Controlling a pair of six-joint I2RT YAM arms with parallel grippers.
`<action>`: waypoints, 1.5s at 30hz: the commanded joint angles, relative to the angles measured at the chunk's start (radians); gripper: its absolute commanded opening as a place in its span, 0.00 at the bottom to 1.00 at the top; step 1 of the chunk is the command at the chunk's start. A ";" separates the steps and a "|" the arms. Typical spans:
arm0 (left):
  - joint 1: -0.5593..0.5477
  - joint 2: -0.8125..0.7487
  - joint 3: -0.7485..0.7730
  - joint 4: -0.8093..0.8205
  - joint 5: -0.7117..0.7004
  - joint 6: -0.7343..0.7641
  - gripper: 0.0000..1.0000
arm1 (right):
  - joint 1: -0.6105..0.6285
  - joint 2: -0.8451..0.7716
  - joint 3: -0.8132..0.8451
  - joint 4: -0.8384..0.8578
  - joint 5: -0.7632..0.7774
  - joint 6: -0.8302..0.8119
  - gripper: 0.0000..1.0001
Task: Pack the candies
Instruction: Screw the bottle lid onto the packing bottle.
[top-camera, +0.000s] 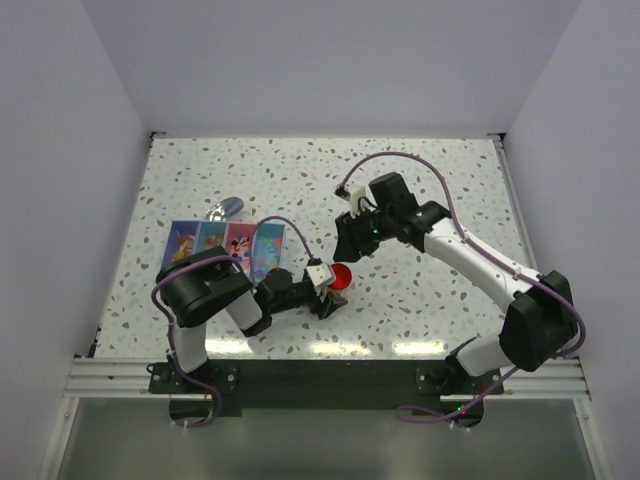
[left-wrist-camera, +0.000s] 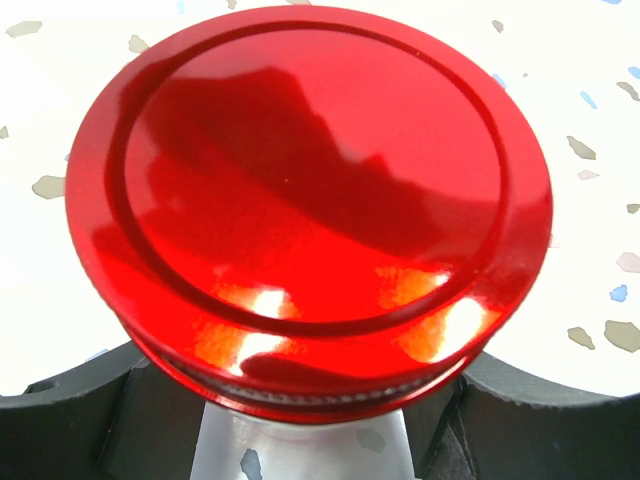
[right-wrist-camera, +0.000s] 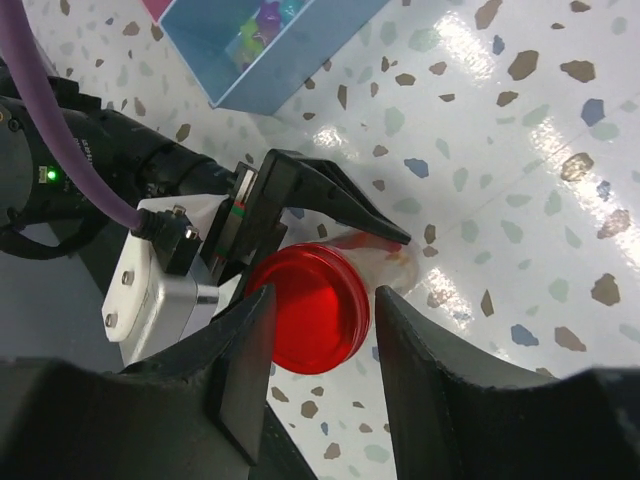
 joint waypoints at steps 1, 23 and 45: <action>0.006 -0.002 -0.001 -0.012 -0.021 -0.003 0.38 | 0.007 0.031 0.038 0.009 -0.097 0.028 0.47; 0.006 -0.004 0.021 -0.041 -0.033 -0.029 0.26 | 0.044 -0.061 -0.133 -0.002 -0.007 0.046 0.26; 0.006 -0.008 0.022 -0.065 -0.044 -0.028 0.19 | 0.009 -0.198 -0.135 -0.037 0.133 0.118 0.29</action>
